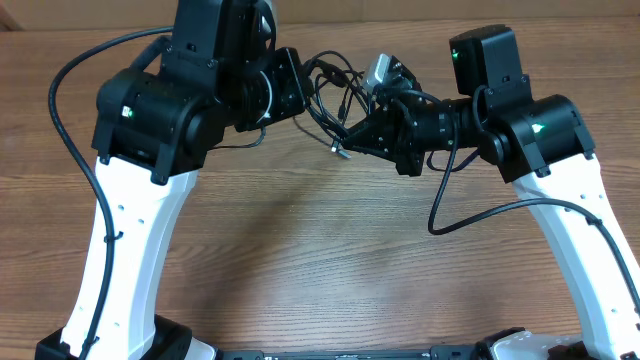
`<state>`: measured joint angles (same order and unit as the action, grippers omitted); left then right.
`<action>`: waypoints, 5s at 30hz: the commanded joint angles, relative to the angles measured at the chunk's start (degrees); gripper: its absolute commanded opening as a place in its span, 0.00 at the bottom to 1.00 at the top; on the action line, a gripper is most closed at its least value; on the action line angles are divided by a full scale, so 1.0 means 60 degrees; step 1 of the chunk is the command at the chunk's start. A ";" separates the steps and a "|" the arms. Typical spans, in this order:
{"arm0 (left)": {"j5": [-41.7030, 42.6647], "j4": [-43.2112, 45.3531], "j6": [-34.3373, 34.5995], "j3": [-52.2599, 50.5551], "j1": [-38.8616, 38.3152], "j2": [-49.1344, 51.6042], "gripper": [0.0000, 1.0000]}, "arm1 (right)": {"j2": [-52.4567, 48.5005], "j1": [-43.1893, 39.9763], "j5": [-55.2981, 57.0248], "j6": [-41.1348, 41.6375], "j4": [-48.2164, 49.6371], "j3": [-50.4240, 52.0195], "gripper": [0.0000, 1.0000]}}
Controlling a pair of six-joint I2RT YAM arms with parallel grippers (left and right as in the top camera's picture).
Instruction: Untangle cables
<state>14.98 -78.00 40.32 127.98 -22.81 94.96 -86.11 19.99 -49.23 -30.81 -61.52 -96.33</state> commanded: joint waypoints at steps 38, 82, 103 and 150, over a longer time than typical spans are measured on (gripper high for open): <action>-0.2178 0.0036 -0.3213 0.0193 -0.1494 0.0033 0.59 | 0.0044 0.0004 0.0098 0.0262 -0.0306 -0.0073 0.04; -0.2029 -0.1115 -0.0025 0.0197 -0.0703 0.1002 0.04 | -0.0051 0.1104 0.2903 0.0124 -0.0237 -0.0069 0.04; -0.1402 -0.1643 -0.1016 0.2306 -0.0484 -0.0131 0.04 | -0.1162 0.1016 0.2969 0.0211 -0.0393 -0.0062 0.04; -0.3432 -0.3129 -0.1020 0.2320 0.0688 -0.0266 0.50 | 0.0441 -0.2171 0.1217 0.2106 0.0696 -0.0095 0.04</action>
<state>-6.94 -96.68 34.44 140.92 -18.74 93.95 -87.79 6.68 -36.14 -18.63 -57.89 -96.95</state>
